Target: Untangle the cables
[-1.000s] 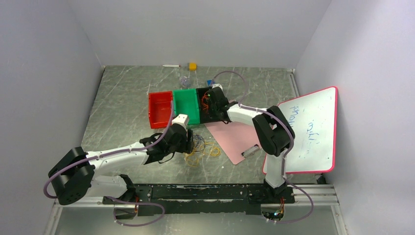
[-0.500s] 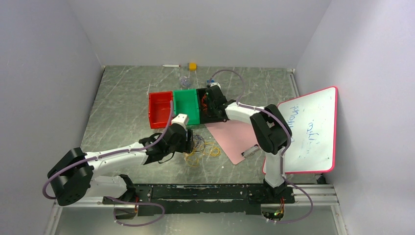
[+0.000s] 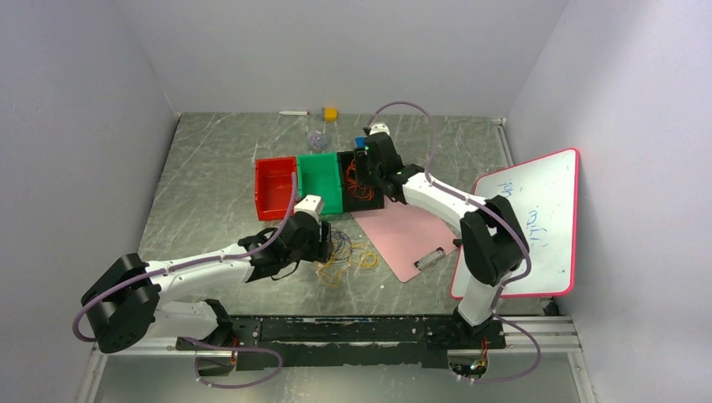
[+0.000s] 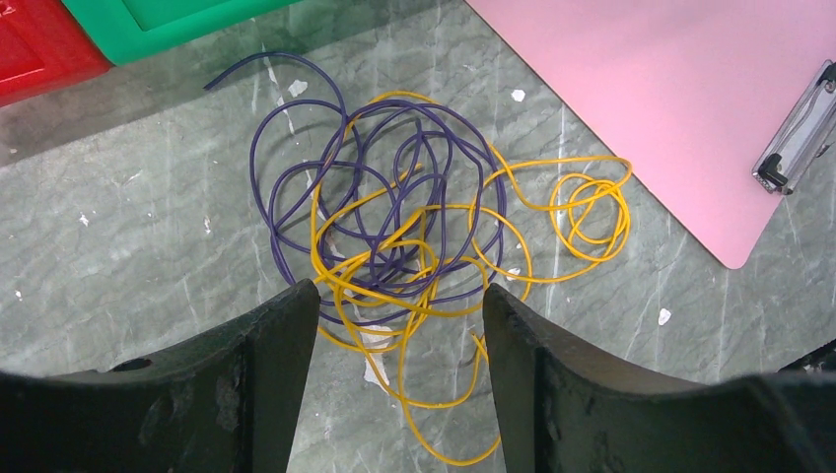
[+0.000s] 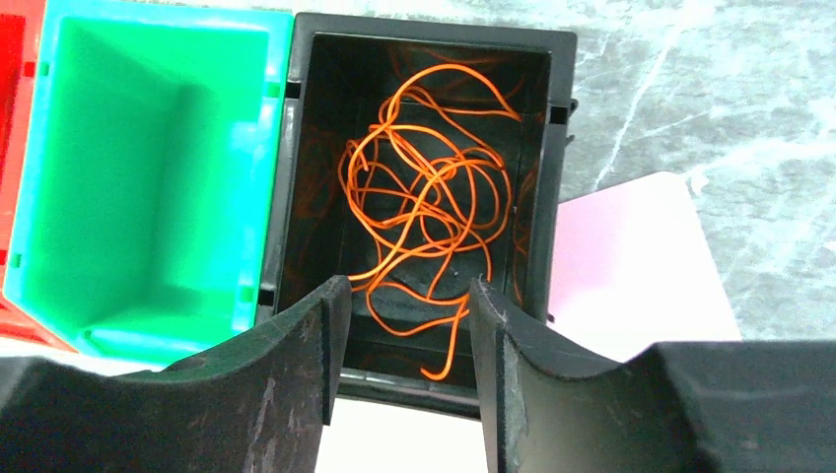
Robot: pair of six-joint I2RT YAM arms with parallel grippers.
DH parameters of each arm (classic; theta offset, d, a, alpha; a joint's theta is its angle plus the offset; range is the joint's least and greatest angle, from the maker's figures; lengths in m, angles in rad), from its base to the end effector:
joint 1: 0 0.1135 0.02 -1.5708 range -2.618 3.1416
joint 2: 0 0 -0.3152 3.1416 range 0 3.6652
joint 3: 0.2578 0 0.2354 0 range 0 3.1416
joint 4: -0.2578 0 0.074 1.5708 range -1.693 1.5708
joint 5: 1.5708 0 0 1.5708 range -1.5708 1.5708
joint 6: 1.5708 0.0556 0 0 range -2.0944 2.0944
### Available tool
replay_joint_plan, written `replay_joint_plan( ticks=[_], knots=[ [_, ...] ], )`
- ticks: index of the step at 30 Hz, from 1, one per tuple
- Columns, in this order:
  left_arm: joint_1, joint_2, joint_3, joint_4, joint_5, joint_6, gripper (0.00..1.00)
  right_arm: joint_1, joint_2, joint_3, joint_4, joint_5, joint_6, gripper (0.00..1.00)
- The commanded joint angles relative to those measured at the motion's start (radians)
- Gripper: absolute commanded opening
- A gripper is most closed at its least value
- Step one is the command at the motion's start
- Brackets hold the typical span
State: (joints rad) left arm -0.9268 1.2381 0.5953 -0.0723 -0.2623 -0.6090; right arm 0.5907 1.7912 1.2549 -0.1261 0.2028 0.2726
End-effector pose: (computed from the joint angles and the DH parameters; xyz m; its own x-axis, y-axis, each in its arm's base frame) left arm 0.1506 -0.1766 0.2393 -0.6975 0.0088 -0.7166 0.3119 0.9040 -0.2925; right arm 0.3522 0.2227 0.2774 -0.6033 -0.0870 -0.7928 -0.2608 0.9609 0.0930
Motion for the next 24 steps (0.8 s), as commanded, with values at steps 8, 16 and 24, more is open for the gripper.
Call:
replay_joint_plan(
  ticks=[8,16,24],
  knots=[
    [-0.002,0.007,0.03,0.015,-0.009,0.015,0.68,-0.003,-0.186,-0.113,-0.047,-0.023,-0.009,0.52],
    [-0.002,-0.001,0.076,-0.009,-0.009,0.042,0.68,-0.002,-0.297,-0.242,-0.058,-0.068,0.03,0.51],
    [0.0,-0.038,0.101,-0.041,-0.045,0.064,0.7,0.006,-0.387,-0.351,-0.081,-0.176,0.071,0.5]
  ],
)
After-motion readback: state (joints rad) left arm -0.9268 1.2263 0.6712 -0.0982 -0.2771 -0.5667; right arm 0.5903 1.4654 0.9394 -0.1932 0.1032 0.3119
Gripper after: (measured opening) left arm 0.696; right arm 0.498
